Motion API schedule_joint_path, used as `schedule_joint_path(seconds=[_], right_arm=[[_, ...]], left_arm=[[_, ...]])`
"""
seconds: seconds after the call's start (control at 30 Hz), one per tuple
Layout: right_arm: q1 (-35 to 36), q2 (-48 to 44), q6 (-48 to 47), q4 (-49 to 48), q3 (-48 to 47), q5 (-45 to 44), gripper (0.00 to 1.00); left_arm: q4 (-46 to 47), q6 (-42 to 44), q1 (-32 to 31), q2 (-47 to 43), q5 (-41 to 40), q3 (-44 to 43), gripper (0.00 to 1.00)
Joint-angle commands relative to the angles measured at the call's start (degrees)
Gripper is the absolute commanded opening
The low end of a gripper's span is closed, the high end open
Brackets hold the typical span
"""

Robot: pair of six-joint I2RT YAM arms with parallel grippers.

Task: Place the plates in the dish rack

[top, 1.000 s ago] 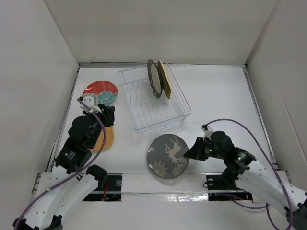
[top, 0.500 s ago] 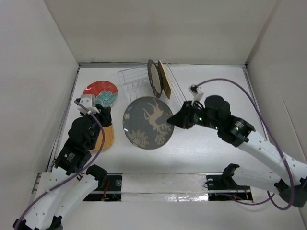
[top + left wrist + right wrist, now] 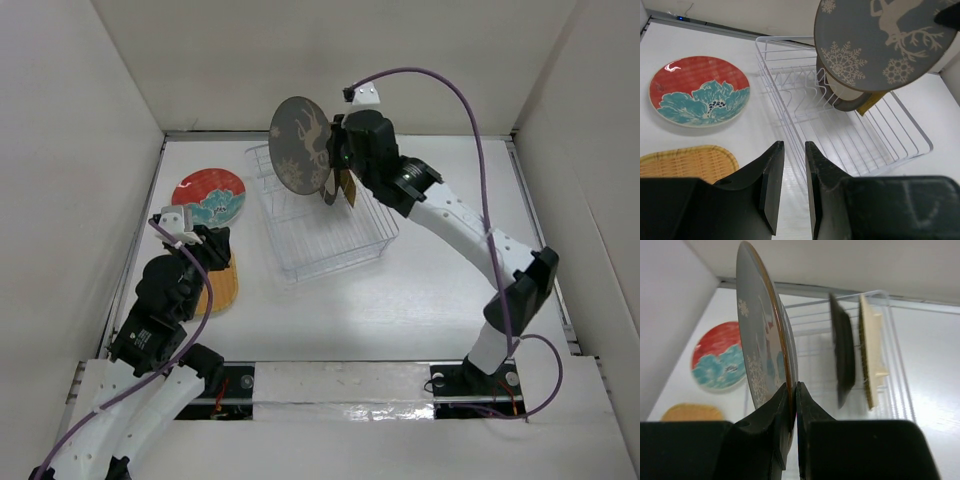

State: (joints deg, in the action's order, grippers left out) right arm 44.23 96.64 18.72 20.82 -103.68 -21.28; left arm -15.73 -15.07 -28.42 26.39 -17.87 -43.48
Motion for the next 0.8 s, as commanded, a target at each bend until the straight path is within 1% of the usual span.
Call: schedule_joint_path(seconds=[0.0,0.03,0.1,0.13,0.33,0.37,0.43,0.7,0.77], right_arm=[[1.21,2.57,-5.97,-7.72,-9.69,-14.3,0.0],[1.21,3.98,-8.06,-7.9,-12.4,-17.8,0.0],[1.21,8.02,-9.13,-6.33,-15.4,-19.93,0.0],[1.82,8.99,-10.79,-6.75,-16.28,-22.12,0.0],[3.75,14.62,-17.82,-9.04,-20.16,-28.54,0.0],[3.76,15.33,-18.02,-9.3,-20.68,-29.17,0.0],[3.76,17.25,-21.43,-9.92,-21.65,-30.66,0.0],[4.29,21.04,-27.15,-13.78,-22.53,-33.12,0.0],[4.82,21.74,-30.47,-15.54,-22.44,-33.65,0.0]], left_arm=[[2.1,-0.22,-0.23,-0.2,1.26,0.33,0.21],[2.1,-0.22,-0.23,-0.2,1.26,0.33,0.21],[2.1,-0.31,-0.23,-0.2,1.34,0.33,0.21],[2.02,-0.31,-0.23,-0.2,1.43,0.42,0.21],[2.37,-0.22,-0.23,0.41,2.13,0.42,0.21],[2.37,-0.22,-0.23,0.5,2.22,0.42,0.21],[2.45,-0.22,-0.23,0.59,2.31,0.42,0.21],[2.45,-0.13,-0.23,0.68,2.49,0.51,0.21],[2.54,-0.05,-0.23,0.59,2.58,0.5,0.21]])
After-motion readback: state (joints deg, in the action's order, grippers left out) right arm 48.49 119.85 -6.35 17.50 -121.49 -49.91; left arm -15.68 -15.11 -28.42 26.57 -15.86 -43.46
